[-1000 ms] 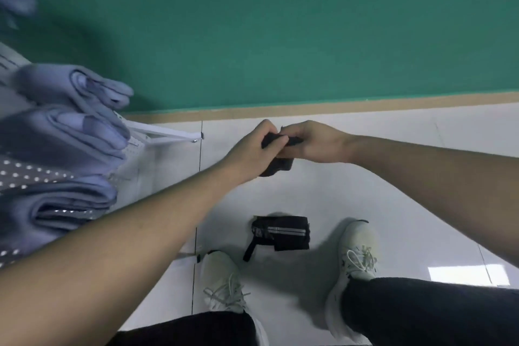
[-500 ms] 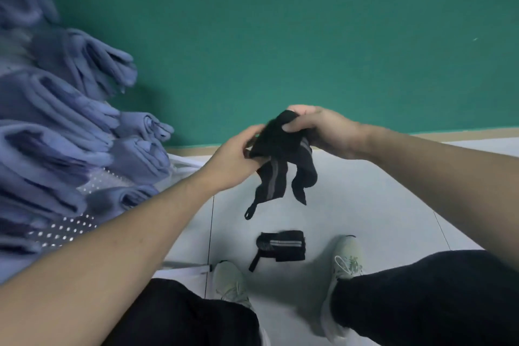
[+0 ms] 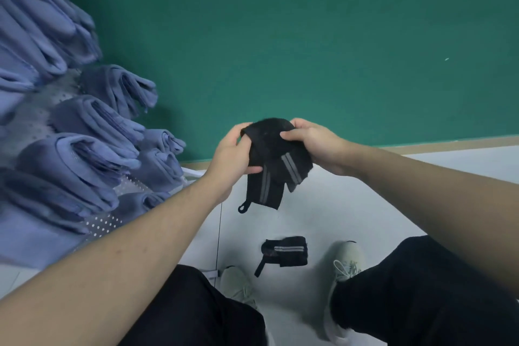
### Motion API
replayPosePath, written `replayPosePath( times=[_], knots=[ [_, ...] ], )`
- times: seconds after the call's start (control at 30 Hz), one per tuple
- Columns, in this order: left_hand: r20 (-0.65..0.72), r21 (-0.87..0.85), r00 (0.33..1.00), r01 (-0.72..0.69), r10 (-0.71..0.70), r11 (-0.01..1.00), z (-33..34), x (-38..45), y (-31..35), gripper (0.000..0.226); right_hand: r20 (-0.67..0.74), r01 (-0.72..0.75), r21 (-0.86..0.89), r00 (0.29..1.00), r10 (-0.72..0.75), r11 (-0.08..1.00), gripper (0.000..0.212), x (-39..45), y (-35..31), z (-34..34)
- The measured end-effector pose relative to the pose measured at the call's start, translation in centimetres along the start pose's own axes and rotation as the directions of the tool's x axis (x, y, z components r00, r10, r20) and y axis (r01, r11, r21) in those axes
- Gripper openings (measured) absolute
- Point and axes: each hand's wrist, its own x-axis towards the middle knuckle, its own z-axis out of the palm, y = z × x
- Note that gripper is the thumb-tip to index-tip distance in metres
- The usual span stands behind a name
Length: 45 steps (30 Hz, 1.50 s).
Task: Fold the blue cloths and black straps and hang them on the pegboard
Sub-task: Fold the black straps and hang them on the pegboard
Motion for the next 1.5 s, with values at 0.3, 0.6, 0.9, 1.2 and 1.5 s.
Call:
replayPosePath(
  times=[0.3,0.6,0.9,1.2,1.5],
  knots=[
    [0.053,-0.186,0.991,0.130,-0.122,0.974,0.4,-0.7,0.8,0.014,-0.013,-0.019,0.212,1.000,0.022,0.977,0.008,-0.6,0.0,-0.4],
    [-0.003,-0.285,0.995,0.092,-0.097,0.954,0.6,-0.1,1.9,0.014,-0.004,-0.034,0.038,0.999,0.034,0.999,0.031,-0.6,0.8,0.1],
    [-0.034,-0.514,0.988,0.113,-0.152,0.851,1.2,-0.3,1.6,0.019,-0.037,0.037,-0.039,0.999,-0.038,0.999,0.027,-0.3,0.0,1.2],
    [-0.054,-0.691,0.970,0.135,-0.237,0.710,0.3,0.2,0.9,0.028,-0.094,0.082,0.052,0.993,-0.076,0.995,0.029,0.7,1.1,2.4],
    [-0.057,-0.685,0.964,0.152,-0.260,0.712,-3.4,-1.3,-1.5,0.029,0.032,0.118,-0.306,0.993,-0.114,0.945,0.030,2.2,2.8,3.4]
  ],
)
